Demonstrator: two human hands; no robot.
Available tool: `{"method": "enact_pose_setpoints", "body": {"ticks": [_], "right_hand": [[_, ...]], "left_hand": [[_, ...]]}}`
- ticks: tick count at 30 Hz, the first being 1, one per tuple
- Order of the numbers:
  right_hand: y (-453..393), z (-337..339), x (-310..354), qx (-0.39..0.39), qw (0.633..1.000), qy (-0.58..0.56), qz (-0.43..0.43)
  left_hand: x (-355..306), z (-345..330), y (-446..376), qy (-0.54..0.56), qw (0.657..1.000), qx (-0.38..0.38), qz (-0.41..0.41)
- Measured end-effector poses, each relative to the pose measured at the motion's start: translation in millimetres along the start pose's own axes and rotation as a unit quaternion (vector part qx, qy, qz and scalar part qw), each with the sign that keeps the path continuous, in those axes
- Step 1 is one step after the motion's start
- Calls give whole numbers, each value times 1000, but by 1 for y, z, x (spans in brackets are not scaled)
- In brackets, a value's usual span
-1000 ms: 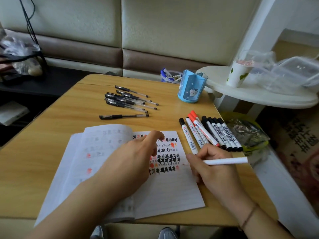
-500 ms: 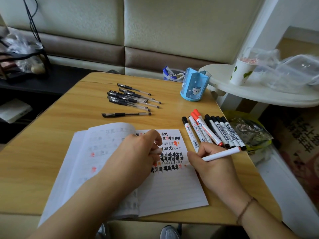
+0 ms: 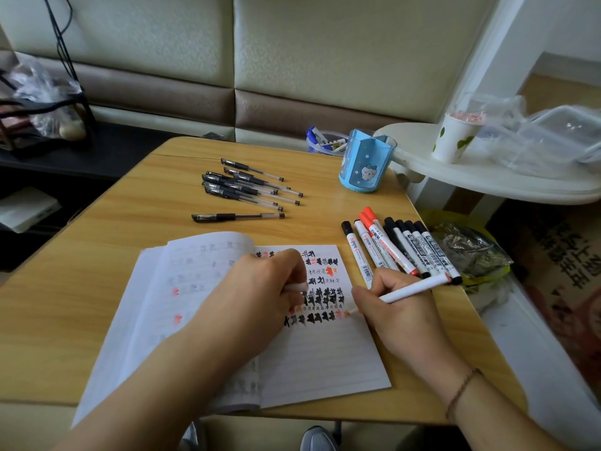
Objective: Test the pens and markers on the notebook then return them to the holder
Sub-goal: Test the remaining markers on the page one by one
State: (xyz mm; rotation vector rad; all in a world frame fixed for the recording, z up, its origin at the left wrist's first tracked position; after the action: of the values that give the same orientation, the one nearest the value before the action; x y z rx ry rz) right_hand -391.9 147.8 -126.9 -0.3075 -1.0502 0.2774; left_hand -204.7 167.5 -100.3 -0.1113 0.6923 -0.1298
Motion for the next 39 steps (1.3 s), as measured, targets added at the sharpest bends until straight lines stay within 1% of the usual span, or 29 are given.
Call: {"method": "enact_pose_setpoints", "body": {"ticks": [2, 4, 7, 10, 14, 21, 24, 27, 31, 33, 35, 36, 37, 38, 39], "right_hand": [[0, 2, -2, -2, 1000, -14, -24], [2, 5, 3, -12, 996, -87, -34], [7, 3, 21, 15, 971, -236, -44], [10, 1, 34, 31, 954, -297, -32], [9, -1, 34, 38, 957, -287, -11], [11, -10, 40, 99, 952, -291, 3], [11, -11, 41, 96, 949, -299, -4], [11, -9, 47, 91, 945, -313, 9], [16, -9, 57, 113, 953, -278, 42], [16, -8, 62, 108, 955, -267, 67], [13, -1, 67, 77, 960, -248, 109], [9, 7, 69, 51, 963, -230, 128], [5, 16, 69, 25, 969, -203, 140], [-2, 26, 67, 0, 977, -154, 147], [-10, 35, 64, -16, 985, -69, 159]], "left_hand": [[-5, 1, 2, -12, 1000, -7, -22], [-11, 3, 4, 10, 999, -6, -36], [-13, 4, 5, 69, 997, 6, -21], [-14, 5, 5, 125, 992, 15, -3], [-13, 5, 5, 136, 991, 20, 0], [-22, 5, 9, 145, 987, 52, -36], [-24, 4, 10, 181, 980, 68, -43], [-24, 6, 9, 238, 968, 76, -34], [-24, 3, 12, 276, 953, 122, -35], [-24, 7, 11, 312, 944, 105, -29], [-26, 12, 8, 334, 939, 75, -22], [-25, 11, 5, 313, 948, 61, -17], [-22, 9, 4, 256, 965, 47, -13], [-17, 6, 2, 157, 987, 32, -10], [-14, 5, 1, 38, 999, 15, -11]]}}
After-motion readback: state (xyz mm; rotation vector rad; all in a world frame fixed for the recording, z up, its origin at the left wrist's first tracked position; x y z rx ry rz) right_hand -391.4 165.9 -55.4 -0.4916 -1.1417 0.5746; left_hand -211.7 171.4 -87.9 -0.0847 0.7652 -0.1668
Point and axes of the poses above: each hand's wrist, its own y-axis away from the middle knuckle, its own z-axis out of the back of the hand, x = y × z, the point moved 8 cm from there along -y, towards the middle knuckle, and after that the axes turned 7 degrees about z, right-handed, at the moved point
